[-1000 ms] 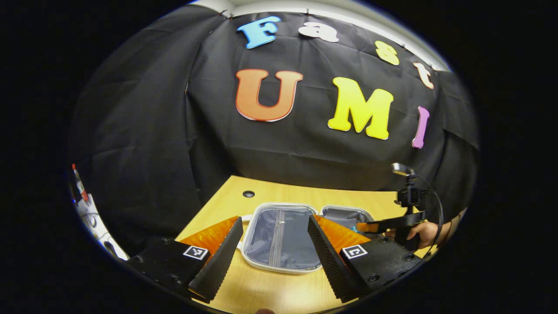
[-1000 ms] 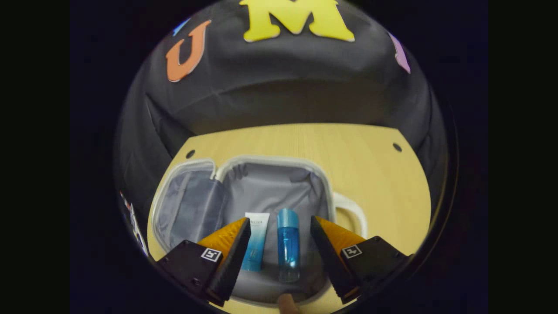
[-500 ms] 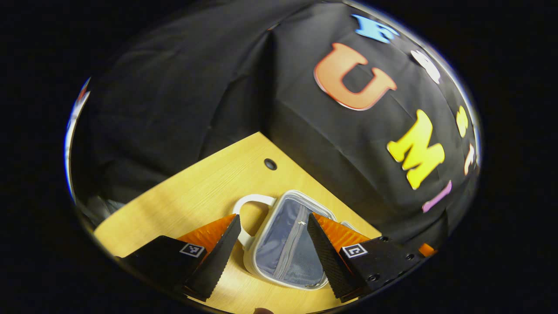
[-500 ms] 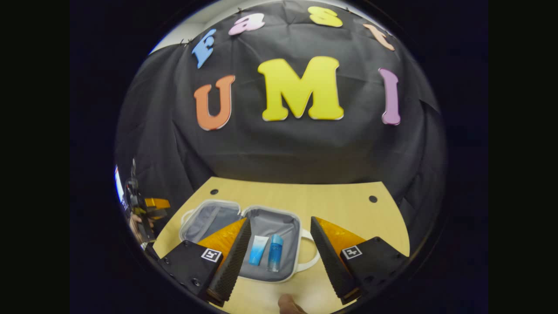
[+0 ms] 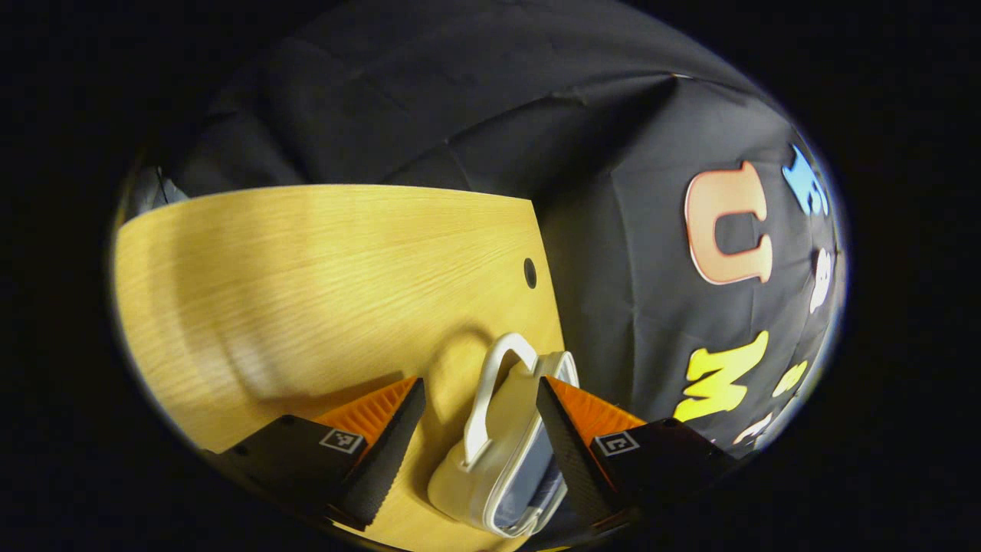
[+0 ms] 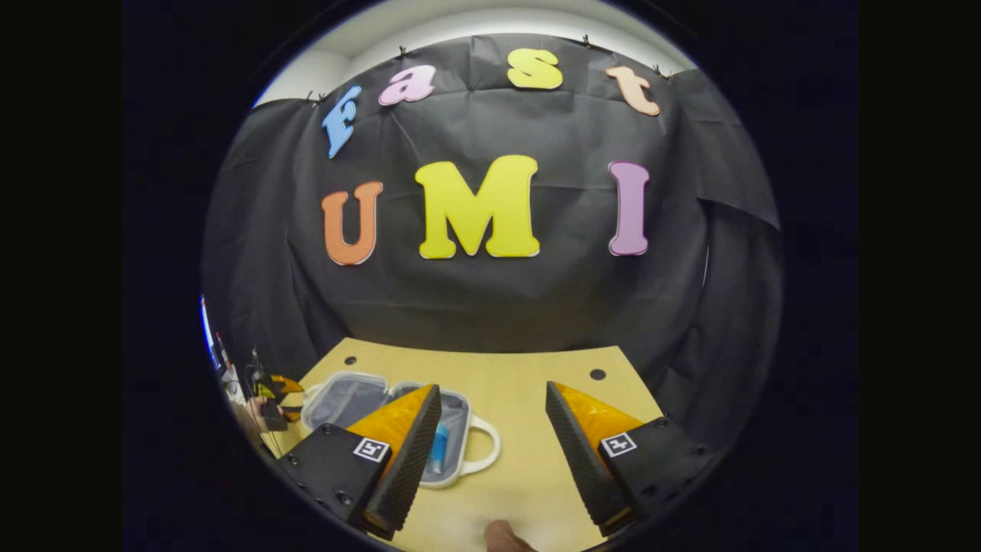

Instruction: First open the suitcase, pack the skin care products into it, and then close the suitcase.

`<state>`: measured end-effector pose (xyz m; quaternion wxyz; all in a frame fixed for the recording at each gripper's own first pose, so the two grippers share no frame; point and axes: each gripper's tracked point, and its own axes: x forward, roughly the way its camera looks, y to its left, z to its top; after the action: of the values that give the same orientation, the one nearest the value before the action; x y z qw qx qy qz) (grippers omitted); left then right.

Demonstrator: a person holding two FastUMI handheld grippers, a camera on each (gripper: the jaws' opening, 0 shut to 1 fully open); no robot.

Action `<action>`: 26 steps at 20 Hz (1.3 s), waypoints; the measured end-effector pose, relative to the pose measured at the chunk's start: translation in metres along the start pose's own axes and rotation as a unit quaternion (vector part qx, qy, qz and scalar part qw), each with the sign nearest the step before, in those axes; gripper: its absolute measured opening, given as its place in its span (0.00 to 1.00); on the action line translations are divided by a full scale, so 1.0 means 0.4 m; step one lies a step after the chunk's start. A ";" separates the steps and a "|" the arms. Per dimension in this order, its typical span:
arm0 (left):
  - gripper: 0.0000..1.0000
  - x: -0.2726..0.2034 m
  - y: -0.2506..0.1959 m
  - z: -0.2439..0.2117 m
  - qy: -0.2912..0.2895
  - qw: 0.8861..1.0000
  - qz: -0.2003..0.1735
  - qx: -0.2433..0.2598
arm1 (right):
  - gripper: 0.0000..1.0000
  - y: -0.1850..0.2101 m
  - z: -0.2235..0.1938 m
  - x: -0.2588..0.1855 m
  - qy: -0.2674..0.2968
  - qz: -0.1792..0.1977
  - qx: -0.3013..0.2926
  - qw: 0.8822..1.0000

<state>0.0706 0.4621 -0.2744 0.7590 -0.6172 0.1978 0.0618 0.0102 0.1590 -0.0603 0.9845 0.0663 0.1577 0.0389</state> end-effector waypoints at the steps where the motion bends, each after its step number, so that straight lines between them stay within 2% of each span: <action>1: 0.90 0.014 0.004 -0.003 0.002 1.000 -0.002 -0.004 | 0.81 -0.015 -0.010 -0.013 0.006 -0.004 0.004 1.000; 2: 0.82 0.025 0.006 -0.008 0.006 1.000 -0.001 -0.006 | 0.81 -0.025 -0.014 -0.019 0.010 -0.007 0.006 1.000; 3: 0.89 0.038 0.002 -0.012 0.008 1.000 -0.004 -0.013 | 0.81 -0.032 -0.012 -0.030 0.009 -0.009 0.006 1.000; 4: 0.69 0.049 -0.011 -0.019 0.013 1.000 -0.013 -0.021 | 0.81 -0.038 -0.001 -0.040 0.005 -0.010 0.004 1.000; 5: 0.64 0.050 -0.022 -0.026 0.015 0.999 -0.021 -0.025 | 0.81 -0.042 0.008 -0.049 0.000 -0.010 -0.001 1.000; 7: 0.44 0.050 0.004 -0.032 0.016 1.000 0.001 -0.011 | 0.81 -0.048 0.032 -0.061 -0.011 -0.013 -0.008 1.000; 8: 0.12 0.048 0.011 -0.033 0.019 1.000 0.005 -0.008 | 0.81 -0.050 0.043 -0.066 -0.015 -0.014 -0.009 1.000; 9: 0.22 0.044 -0.001 -0.029 0.020 1.000 0.000 -0.009 | 0.77 -0.051 0.050 -0.073 -0.019 -0.015 -0.011 1.000; 11: 0.16 0.037 -0.024 -0.033 0.024 1.000 -0.003 0.003 | 0.81 -0.058 0.074 -0.082 -0.029 -0.021 -0.022 0.999; 14: 0.07 0.014 -0.063 -0.035 0.021 0.996 0.011 0.081 | 0.81 -0.065 0.114 -0.091 -0.054 -0.023 -0.038 0.998; 18: 0.04 -0.021 -0.188 -0.031 0.004 0.982 0.006 0.188 | 0.81 -0.055 0.138 -0.083 -0.068 -0.003 -0.041 0.997; 22: 0.03 -0.069 -0.323 -0.059 -0.009 0.955 0.005 0.295 | 0.81 -0.053 0.153 -0.081 -0.075 0.019 -0.039 0.996; 25: 0.03 -0.097 -0.424 -0.115 -0.025 0.923 0.001 0.383 | 0.81 -0.053 0.153 -0.075 -0.076 0.035 -0.035 0.996; 26: 0.03 -0.106 -0.456 -0.133 -0.031 0.912 0.001 0.410 | 0.77 -0.050 0.152 -0.069 -0.074 0.040 -0.033 0.996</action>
<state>0.0814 0.3755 -0.1004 0.9510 -0.2494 0.1827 -0.0055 0.0044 0.1291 0.0027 0.9928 0.0432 0.0799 0.0783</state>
